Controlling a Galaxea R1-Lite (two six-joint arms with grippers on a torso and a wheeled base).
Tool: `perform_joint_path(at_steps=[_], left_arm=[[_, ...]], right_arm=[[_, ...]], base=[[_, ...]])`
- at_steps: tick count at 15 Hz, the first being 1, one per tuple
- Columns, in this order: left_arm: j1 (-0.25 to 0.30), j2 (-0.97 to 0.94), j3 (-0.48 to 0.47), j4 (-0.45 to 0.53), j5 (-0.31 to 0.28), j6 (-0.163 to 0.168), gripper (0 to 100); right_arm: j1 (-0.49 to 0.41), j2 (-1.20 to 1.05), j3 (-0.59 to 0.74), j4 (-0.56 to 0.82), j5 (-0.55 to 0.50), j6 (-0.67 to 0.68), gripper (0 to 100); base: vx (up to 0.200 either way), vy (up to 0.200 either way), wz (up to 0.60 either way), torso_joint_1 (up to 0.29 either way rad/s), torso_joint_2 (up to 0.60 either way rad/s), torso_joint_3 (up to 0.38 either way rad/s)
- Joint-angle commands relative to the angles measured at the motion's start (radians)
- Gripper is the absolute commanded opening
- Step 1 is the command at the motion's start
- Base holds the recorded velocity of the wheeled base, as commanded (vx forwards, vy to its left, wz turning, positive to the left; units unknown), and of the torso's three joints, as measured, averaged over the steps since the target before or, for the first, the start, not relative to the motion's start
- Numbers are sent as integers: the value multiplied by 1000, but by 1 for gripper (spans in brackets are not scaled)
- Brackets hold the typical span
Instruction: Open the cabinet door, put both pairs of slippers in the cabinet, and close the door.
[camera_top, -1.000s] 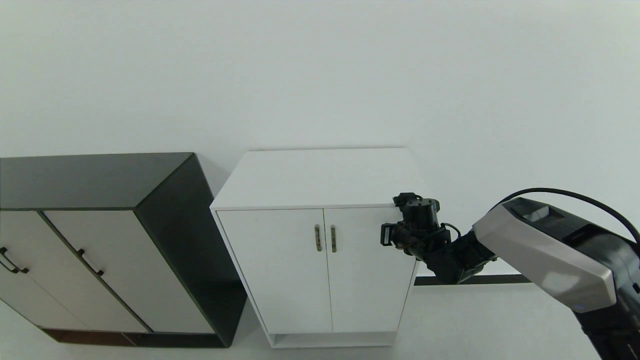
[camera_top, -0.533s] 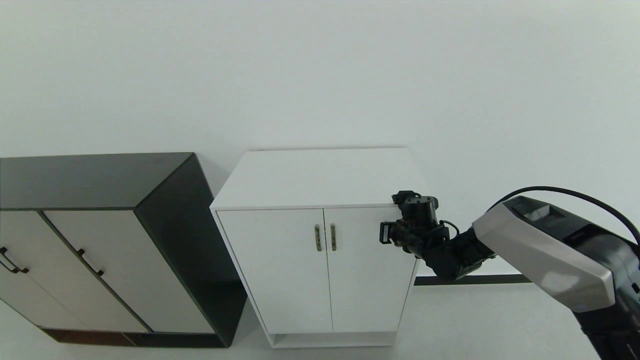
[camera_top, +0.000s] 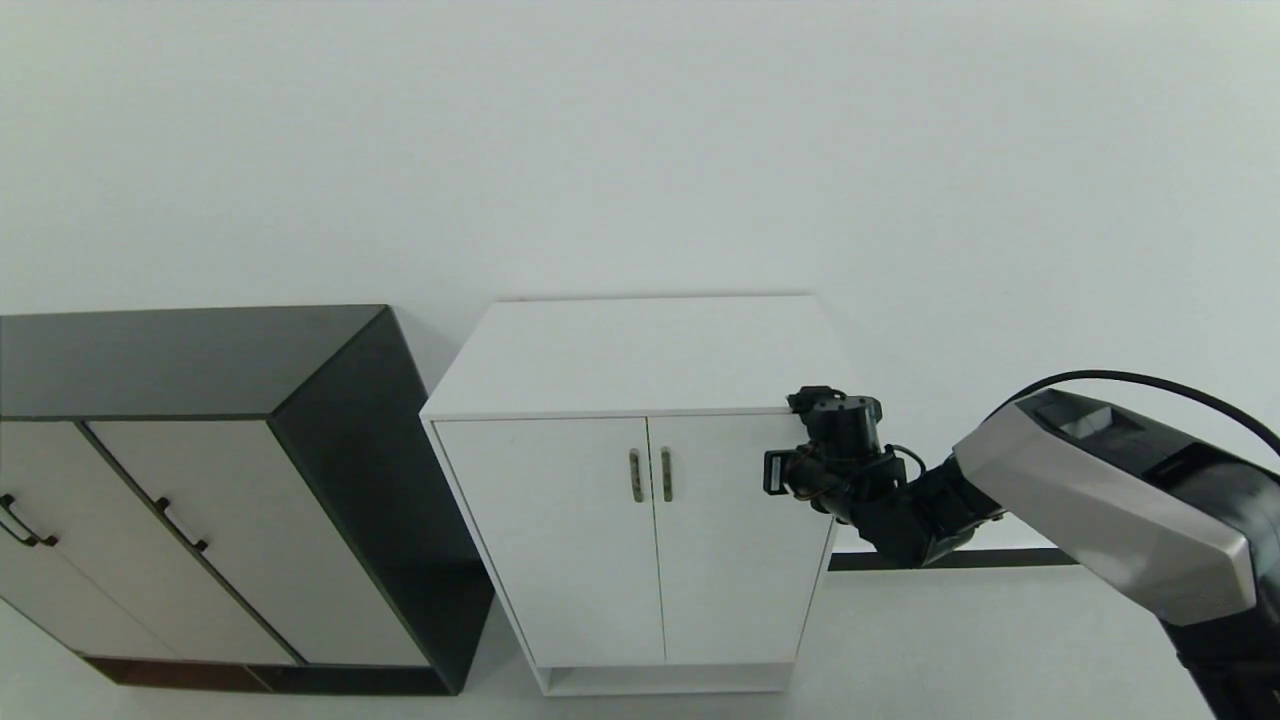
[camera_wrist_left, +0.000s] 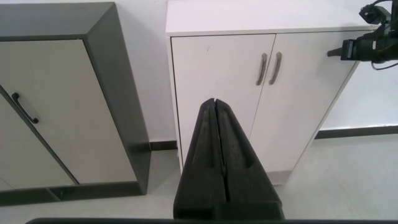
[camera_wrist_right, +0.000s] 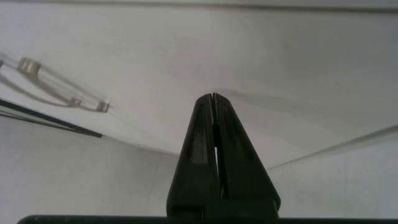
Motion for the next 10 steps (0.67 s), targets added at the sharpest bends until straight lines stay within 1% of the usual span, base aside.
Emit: perform_joint_path(at_steps=[1, 3, 5, 8, 10], left_arm=[[-1, 1, 0, 0, 0, 0, 0], [0, 1, 0, 0, 0, 0, 0], [-1, 1, 0, 0, 0, 0, 0], [-1, 1, 0, 1, -5, 6, 0], [-1, 1, 0, 0, -5, 4, 0]], right_arm=[[3, -88, 82, -22, 0, 0, 0], [3, -168, 180, -73, 0, 0, 0], [6, -275, 314, -108, -2, 0, 0], [6, -447, 562, -208, -6, -2, 0], [-4, -574, 711, -228, -14, -2, 0]], base=[[0, 0, 0, 0, 0, 0], [0, 0, 0, 0, 0, 0], [0, 0, 0, 0, 0, 0], [0, 0, 0, 0, 0, 0], [0, 0, 0, 0, 0, 0]])
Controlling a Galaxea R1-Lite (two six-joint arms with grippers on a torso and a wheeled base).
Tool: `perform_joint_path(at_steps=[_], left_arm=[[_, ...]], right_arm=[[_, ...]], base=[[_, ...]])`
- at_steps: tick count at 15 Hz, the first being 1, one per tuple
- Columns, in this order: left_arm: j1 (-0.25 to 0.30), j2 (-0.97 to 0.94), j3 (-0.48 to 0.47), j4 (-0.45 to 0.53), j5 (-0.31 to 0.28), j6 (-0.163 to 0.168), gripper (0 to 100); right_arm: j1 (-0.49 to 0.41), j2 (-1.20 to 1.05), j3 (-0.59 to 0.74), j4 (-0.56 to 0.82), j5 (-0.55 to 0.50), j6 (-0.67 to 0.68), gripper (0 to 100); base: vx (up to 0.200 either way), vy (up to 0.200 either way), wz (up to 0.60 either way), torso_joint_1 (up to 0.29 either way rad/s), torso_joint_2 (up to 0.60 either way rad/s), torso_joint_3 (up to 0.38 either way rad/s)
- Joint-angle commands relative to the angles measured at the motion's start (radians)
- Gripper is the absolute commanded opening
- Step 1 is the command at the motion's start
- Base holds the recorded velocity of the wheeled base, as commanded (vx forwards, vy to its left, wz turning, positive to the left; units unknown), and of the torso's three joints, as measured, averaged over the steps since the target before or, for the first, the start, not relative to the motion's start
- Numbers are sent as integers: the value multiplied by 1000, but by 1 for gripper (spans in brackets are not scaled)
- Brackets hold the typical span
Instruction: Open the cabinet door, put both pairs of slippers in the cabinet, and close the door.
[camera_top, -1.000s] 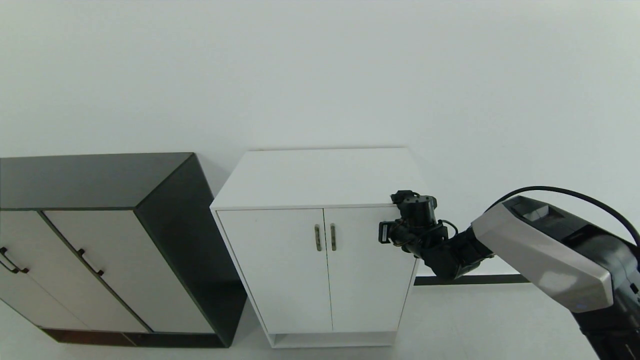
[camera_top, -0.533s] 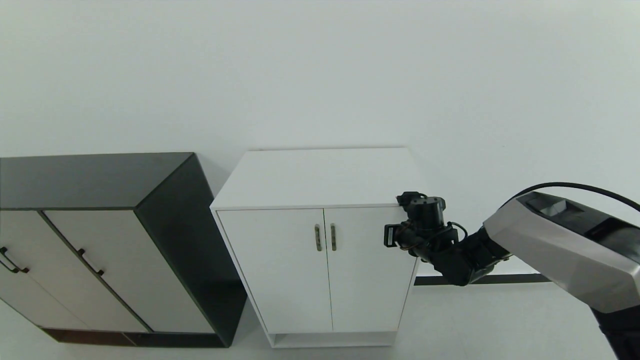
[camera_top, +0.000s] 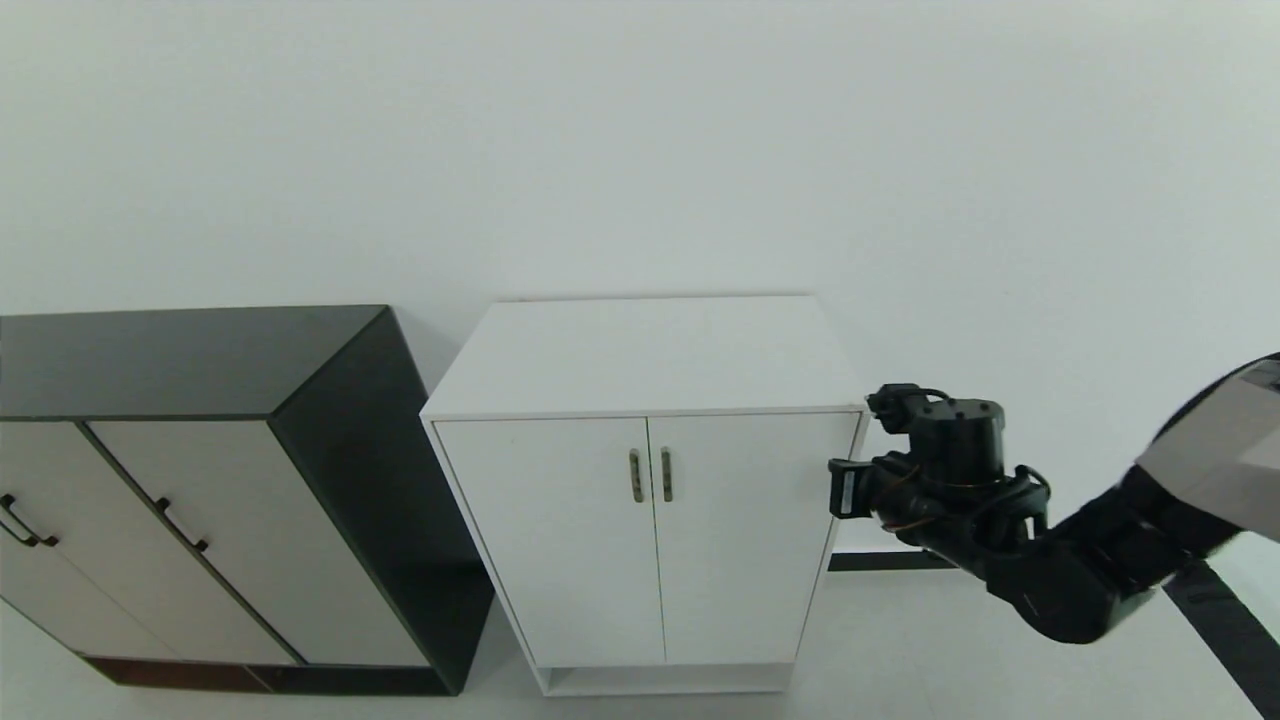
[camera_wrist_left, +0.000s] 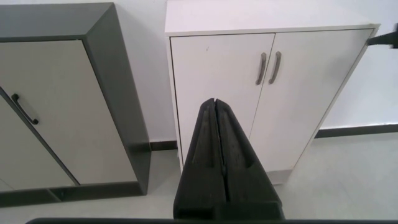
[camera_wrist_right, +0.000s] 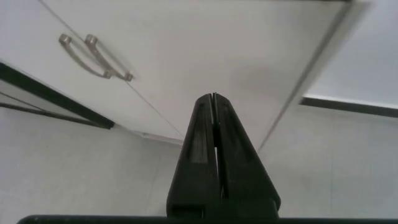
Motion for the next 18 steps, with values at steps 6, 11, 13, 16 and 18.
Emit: perform_joint_path(at_steps=[6, 11, 13, 16, 18], left_arm=[[0, 1, 0, -1, 5, -5, 0], [-1, 1, 0, -1, 5, -6, 0], [-1, 1, 0, -1, 6, -8, 0], [0, 1, 0, 1, 5, -8, 0], [0, 1, 0, -1, 6, -9, 0]], right_arm=[[-65, -542, 484, -16, -107, -56, 0], [-70, -799, 660, 114, -297, -88, 0], [-70, -990, 697, 294, -360, -86, 0], [-70, -1286, 688, 579, -355, -88, 0], [-77, -1516, 703, 757, -283, -80, 0]], base=[[0, 0, 0, 0, 0, 0], [0, 0, 0, 0, 0, 0], [0, 0, 0, 0, 0, 0], [0, 0, 0, 0, 0, 0], [0, 0, 0, 0, 0, 0]])
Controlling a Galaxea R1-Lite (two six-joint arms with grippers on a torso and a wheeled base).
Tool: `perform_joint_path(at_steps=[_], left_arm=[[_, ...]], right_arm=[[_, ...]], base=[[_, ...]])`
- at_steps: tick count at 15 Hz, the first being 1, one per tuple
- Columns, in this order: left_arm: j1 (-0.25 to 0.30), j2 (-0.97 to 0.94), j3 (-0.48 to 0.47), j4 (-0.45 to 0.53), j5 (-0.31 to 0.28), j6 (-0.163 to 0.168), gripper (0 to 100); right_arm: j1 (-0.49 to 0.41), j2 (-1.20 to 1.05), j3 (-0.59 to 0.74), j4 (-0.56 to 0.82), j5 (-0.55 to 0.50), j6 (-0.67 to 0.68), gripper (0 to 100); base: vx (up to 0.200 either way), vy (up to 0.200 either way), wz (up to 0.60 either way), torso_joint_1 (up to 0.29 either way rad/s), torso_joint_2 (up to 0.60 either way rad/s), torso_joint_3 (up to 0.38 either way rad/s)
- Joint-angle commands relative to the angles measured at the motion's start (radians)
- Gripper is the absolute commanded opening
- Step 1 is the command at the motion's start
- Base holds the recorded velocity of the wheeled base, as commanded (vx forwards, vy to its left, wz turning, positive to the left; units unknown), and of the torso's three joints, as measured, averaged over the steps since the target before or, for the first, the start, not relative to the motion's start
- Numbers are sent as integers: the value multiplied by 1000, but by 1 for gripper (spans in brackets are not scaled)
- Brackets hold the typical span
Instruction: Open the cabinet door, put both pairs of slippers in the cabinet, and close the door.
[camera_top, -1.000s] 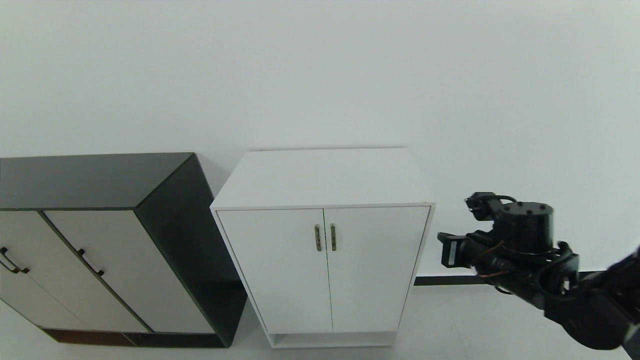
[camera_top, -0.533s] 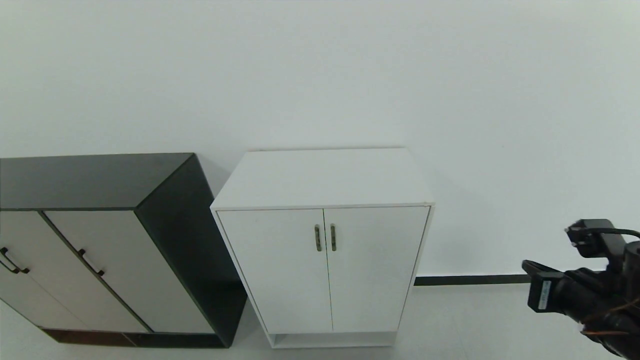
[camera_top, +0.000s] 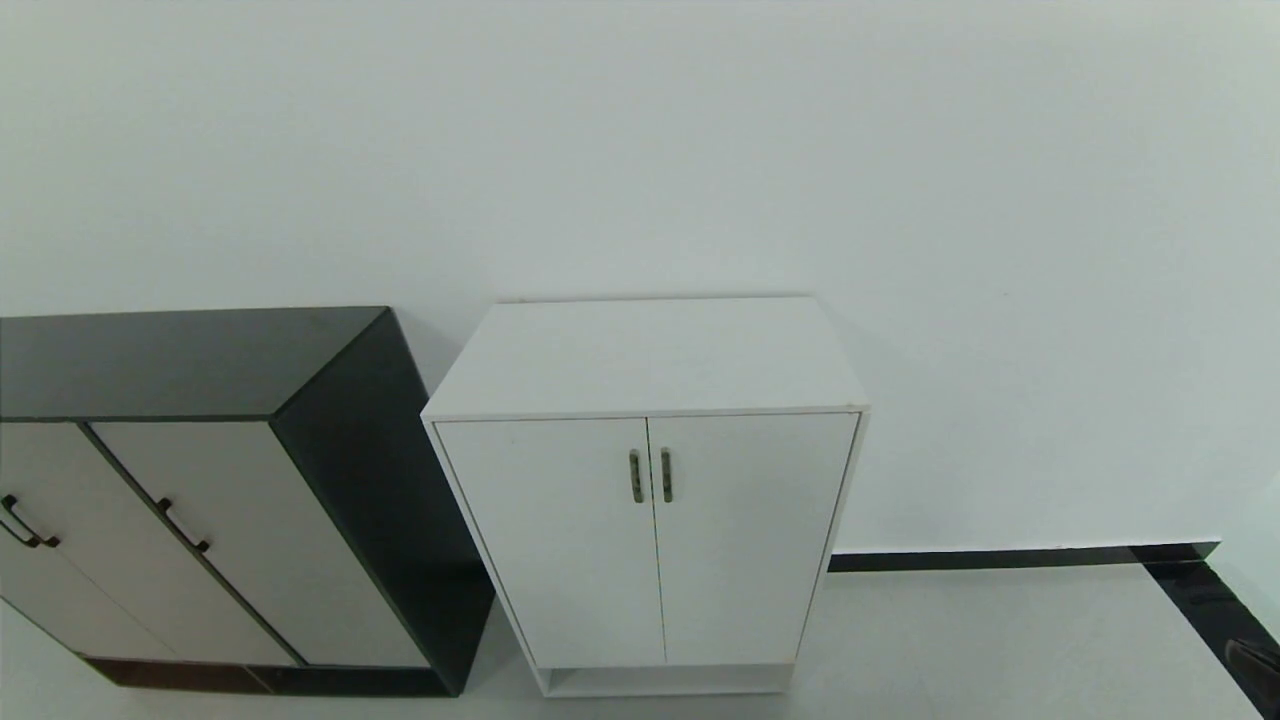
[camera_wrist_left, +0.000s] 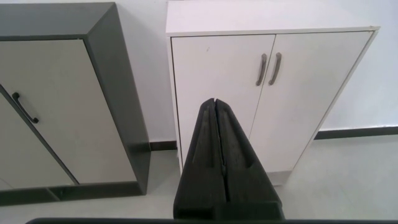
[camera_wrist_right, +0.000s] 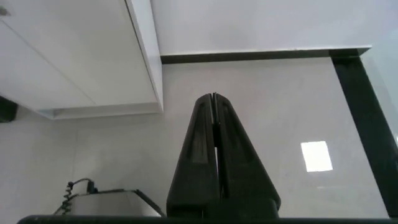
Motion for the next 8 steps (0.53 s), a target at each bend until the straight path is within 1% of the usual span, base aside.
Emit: perform_joint_path(at_steps=[1, 2, 4, 6, 8], left_arm=[[-1, 1, 0, -1, -1, -1, 0], [-1, 1, 0, -1, -1, -1, 0], [-1, 1, 0, -1, 1, -1, 0], [0, 1, 0, -1, -1, -1, 0], [-1, 1, 0, -1, -1, -1, 0]], right_arm=[[-28, -385, 36, 187, 91, 5, 0], [-57, -469, 64, 190, 180, -1, 0], [-83, -552, 105, 192, 285, -15, 0], [-92, -586, 110, 235, 302, -15, 0], [-94, -630, 108, 290, 349, -13, 0]], base=[[0, 0, 0, 0, 0, 0], [0, 0, 0, 0, 0, 0], [0, 0, 0, 0, 0, 0], [0, 0, 0, 0, 0, 0], [0, 0, 0, 0, 0, 0]])
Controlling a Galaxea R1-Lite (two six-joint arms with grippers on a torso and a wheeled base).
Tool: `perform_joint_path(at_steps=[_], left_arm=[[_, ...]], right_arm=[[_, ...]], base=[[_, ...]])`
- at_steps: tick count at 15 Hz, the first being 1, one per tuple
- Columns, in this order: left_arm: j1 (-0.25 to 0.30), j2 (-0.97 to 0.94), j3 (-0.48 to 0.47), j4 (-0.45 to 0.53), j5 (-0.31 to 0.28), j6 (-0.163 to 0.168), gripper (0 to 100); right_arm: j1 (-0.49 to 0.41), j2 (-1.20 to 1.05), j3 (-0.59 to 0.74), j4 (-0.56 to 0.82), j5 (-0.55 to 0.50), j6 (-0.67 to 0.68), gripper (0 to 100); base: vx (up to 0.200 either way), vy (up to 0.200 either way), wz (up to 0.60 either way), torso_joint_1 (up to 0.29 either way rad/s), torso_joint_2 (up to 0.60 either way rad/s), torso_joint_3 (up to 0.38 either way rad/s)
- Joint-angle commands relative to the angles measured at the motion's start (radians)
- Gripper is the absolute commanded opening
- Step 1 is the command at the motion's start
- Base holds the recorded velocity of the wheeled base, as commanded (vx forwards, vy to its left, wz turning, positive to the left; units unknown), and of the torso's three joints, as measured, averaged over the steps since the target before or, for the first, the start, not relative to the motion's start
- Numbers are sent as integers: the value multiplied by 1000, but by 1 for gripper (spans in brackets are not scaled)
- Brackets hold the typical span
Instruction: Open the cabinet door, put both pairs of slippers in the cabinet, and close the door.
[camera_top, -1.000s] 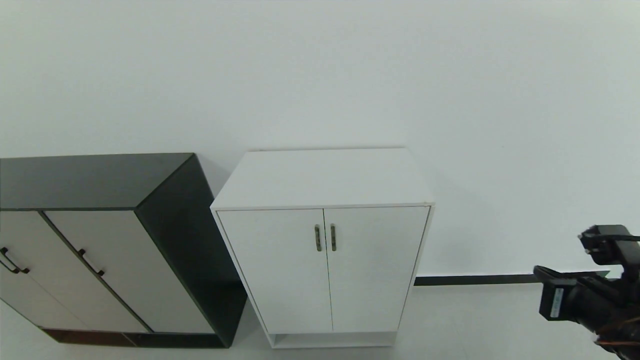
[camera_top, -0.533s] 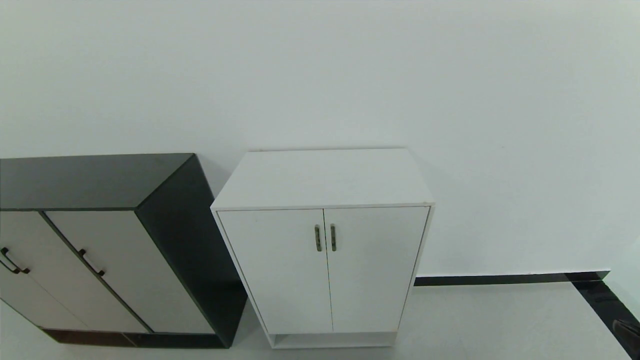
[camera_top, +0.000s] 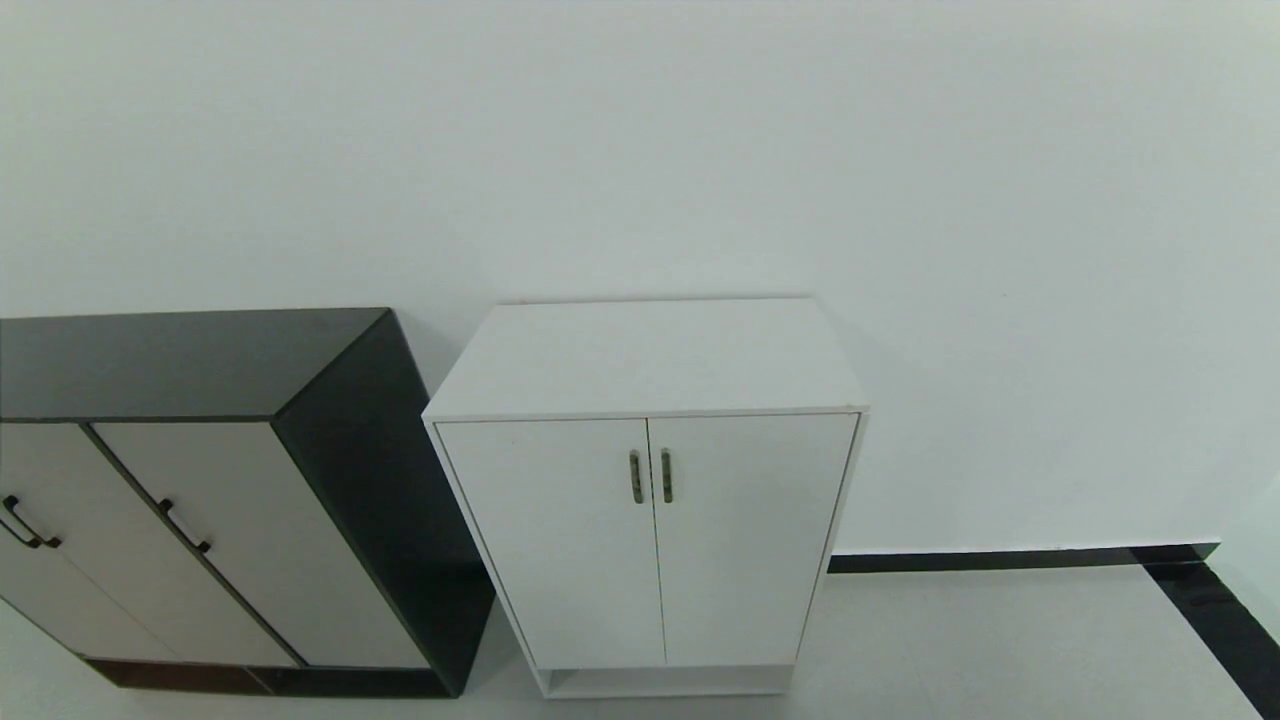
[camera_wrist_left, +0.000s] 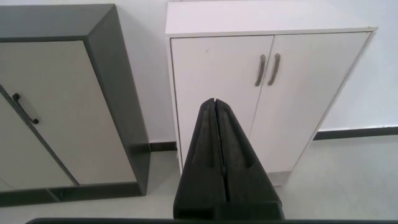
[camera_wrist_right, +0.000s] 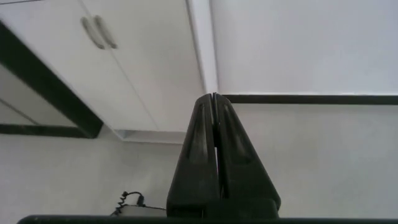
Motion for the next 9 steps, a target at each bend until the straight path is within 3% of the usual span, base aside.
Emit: perform_joint_path(at_steps=[1, 9], left_arm=[[-1, 1, 0, 0, 0, 0, 0], [0, 1, 0, 0, 0, 0, 0]], right_arm=[[-8, -82, -7, 23, 38, 1, 0], [-59, -117, 1, 69, 77, -157, 0]], base=[[0, 0, 0, 0, 0, 0], [0, 0, 0, 0, 0, 0]])
